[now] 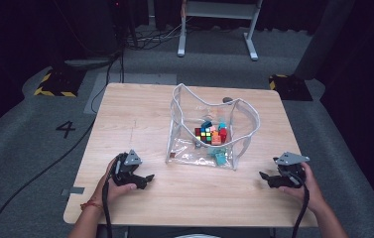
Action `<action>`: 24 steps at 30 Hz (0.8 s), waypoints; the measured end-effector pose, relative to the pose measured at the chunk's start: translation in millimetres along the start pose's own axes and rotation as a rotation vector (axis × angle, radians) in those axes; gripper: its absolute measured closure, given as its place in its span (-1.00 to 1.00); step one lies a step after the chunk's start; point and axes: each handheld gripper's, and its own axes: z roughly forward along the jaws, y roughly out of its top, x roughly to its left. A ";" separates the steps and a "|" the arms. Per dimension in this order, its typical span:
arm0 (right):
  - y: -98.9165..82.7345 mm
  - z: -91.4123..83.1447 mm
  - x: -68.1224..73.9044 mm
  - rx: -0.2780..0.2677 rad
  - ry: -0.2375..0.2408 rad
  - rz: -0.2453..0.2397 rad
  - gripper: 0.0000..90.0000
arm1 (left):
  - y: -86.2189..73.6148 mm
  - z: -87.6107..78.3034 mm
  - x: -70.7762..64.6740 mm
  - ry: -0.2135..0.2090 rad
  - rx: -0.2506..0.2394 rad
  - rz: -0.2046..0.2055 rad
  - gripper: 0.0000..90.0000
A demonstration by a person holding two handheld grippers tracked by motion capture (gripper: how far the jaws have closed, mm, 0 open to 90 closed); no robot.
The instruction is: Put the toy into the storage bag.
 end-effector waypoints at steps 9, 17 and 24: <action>-20.1 0.9 -3.8 0.005 -0.001 0.059 -0.55 | 0.0 0.0 0.0 0.000 0.000 0.000 -0.71; -39.5 -3.6 -13.6 -0.027 0.046 0.171 -0.59 | 0.0 0.0 0.0 -0.001 0.000 -0.001 -0.71; -48.6 -5.5 -12.8 -0.070 0.023 0.210 -0.61 | 0.3 0.5 -0.1 0.002 -0.002 -0.005 -0.72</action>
